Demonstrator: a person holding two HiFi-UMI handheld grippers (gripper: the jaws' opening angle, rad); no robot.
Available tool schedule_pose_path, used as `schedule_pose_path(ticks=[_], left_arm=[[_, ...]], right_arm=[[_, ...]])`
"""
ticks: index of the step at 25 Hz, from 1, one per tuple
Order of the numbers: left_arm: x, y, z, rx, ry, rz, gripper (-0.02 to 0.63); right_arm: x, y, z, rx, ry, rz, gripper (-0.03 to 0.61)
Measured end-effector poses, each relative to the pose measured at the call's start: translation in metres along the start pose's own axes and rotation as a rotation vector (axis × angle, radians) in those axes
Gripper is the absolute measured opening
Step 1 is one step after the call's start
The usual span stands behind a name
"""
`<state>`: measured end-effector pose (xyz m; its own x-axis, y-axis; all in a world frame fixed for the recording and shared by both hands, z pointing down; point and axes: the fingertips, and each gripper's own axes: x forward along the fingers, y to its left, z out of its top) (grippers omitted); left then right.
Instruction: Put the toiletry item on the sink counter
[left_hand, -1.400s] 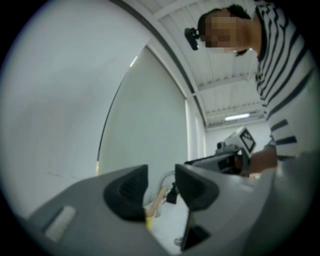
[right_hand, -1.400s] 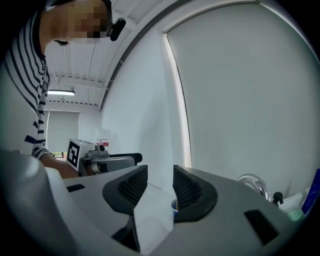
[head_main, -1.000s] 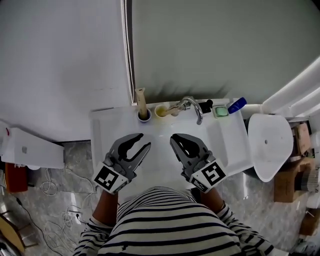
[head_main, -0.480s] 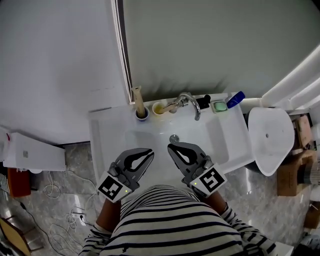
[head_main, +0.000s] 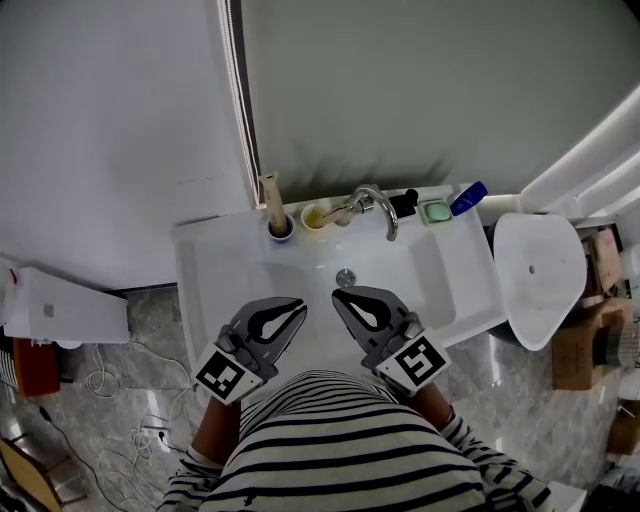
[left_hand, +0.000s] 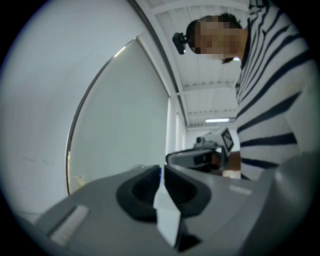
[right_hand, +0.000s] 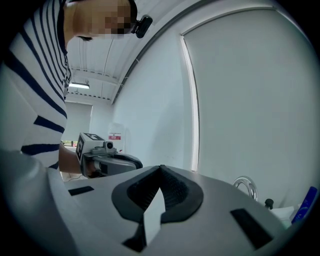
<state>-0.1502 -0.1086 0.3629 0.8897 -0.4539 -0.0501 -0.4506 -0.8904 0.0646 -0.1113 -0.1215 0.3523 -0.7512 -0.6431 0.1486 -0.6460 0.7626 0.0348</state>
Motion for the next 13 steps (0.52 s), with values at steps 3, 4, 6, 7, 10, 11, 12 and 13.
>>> schedule_pose_path(ticks=[3, 4, 6, 7, 10, 11, 12, 13], left_arm=[[0.0000, 0.0009, -0.0027, -0.004, 0.009, 0.000, 0.031], [0.0001, 0.0014, -0.0034, -0.005, 0.011, 0.001, 0.031], [0.0004, 0.0027, -0.0050, -0.012, 0.014, 0.002, 0.031], [0.0006, 0.0033, -0.0057, -0.013, 0.014, 0.002, 0.031], [0.0004, 0.0047, -0.0068, -0.016, 0.013, -0.002, 0.031], [0.0003, 0.0054, -0.0069, -0.018, 0.013, -0.003, 0.031], [0.0002, 0.0063, -0.0069, -0.019, 0.013, -0.004, 0.031], [0.0001, 0.0071, -0.0070, -0.021, 0.012, -0.006, 0.032]], right_arm=[[0.0009, -0.0001, -0.0017, -0.003, 0.006, 0.002, 0.008], [0.0014, 0.0000, -0.0022, -0.004, 0.009, 0.003, 0.008], [0.0027, -0.0003, -0.0041, 0.000, 0.018, 0.003, 0.006], [0.0034, -0.0003, -0.0049, 0.002, 0.021, 0.004, 0.008], [0.0055, 0.0009, -0.0065, 0.000, 0.026, 0.008, 0.008], [0.0065, 0.0013, -0.0070, 0.000, 0.027, 0.009, 0.007], [0.0076, 0.0016, -0.0076, -0.001, 0.028, 0.010, 0.008], [0.0087, 0.0019, -0.0081, -0.001, 0.029, 0.011, 0.008]])
